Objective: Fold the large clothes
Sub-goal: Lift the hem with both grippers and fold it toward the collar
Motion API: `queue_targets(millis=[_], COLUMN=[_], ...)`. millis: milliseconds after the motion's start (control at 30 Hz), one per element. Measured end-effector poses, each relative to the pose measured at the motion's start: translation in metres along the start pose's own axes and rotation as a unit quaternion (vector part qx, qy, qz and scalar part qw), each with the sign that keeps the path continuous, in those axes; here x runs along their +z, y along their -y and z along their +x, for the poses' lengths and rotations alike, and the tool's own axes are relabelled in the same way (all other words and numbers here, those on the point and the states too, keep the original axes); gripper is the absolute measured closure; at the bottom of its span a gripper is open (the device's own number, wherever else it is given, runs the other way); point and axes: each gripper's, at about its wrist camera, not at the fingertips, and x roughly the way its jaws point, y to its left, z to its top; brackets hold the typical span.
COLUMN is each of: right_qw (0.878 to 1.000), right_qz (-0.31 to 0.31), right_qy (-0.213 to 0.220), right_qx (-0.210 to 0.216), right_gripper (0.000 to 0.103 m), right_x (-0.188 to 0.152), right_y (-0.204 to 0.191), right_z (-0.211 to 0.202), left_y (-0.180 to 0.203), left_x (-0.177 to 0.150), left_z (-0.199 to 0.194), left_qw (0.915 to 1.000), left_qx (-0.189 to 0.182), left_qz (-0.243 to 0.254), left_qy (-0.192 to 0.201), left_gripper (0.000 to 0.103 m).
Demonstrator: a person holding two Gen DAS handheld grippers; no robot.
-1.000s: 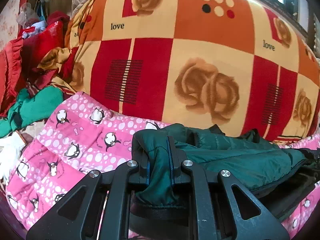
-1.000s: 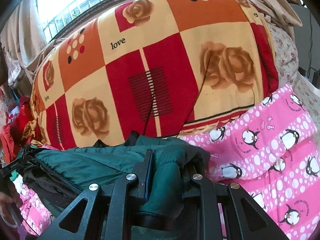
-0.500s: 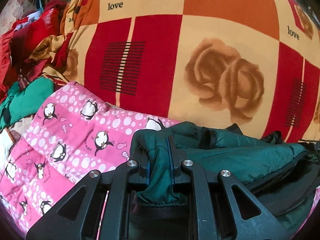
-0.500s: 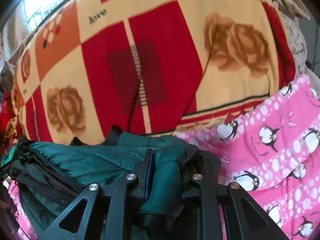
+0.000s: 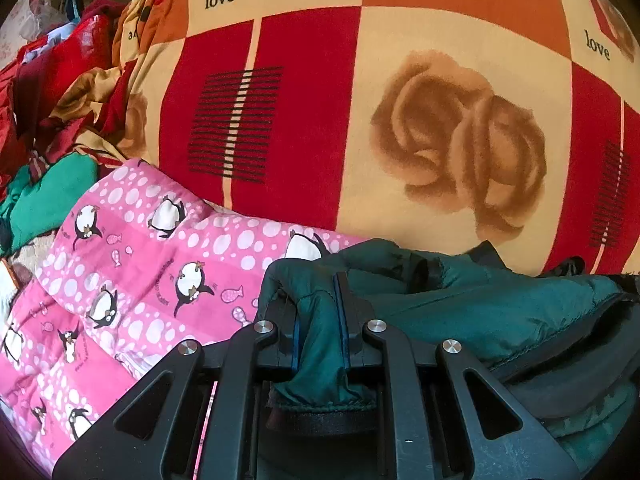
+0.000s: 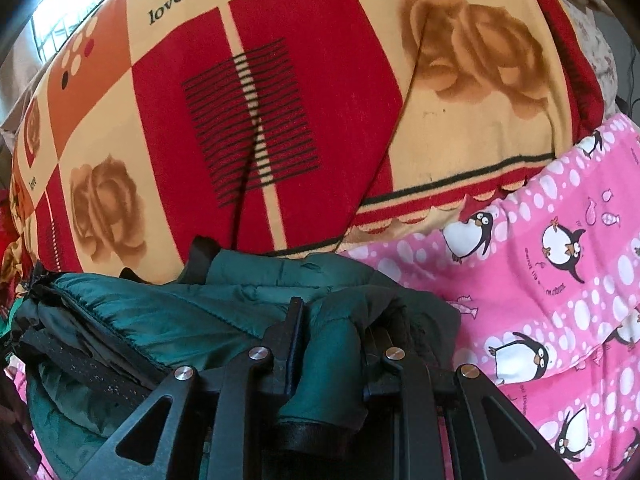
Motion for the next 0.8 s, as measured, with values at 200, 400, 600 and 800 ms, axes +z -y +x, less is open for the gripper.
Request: queue_targets(millis=[200, 400, 600, 800], right_qw=[1.0, 1.0, 0.999, 0.999], right_qz=[0.004, 0.002, 0.021, 0.02], right_qy=[0.0, 0.009, 0.012, 0.027], right_qx=[0.004, 0.009, 0.032, 0.04], right_gripper=[0.081, 0.077, 0.072, 0.068], right_x=[-0.002, -0.003, 0.001, 0.003], right_y=[0.0, 0.001, 0.005, 0.003], right_z=[0.004, -0.002, -0.015, -0.037], left_y=[0.001, -0.01, -0.026, -0.033], left_x=[-0.003, -0.004, -0.002, -0.003], left_z=[-0.003, -0.018, -0.039, -0.064], left_qw=[0.9999, 0.999, 0.9954, 0.9934], left_qx=[0.001, -0.04, -0.091, -0.1], left_qz=[0.006, 0.001, -0.017, -0.021], left_qy=[0.01, 0.02, 0.024, 0.053], left_gripper=[0.088, 0.077, 0.066, 0.023])
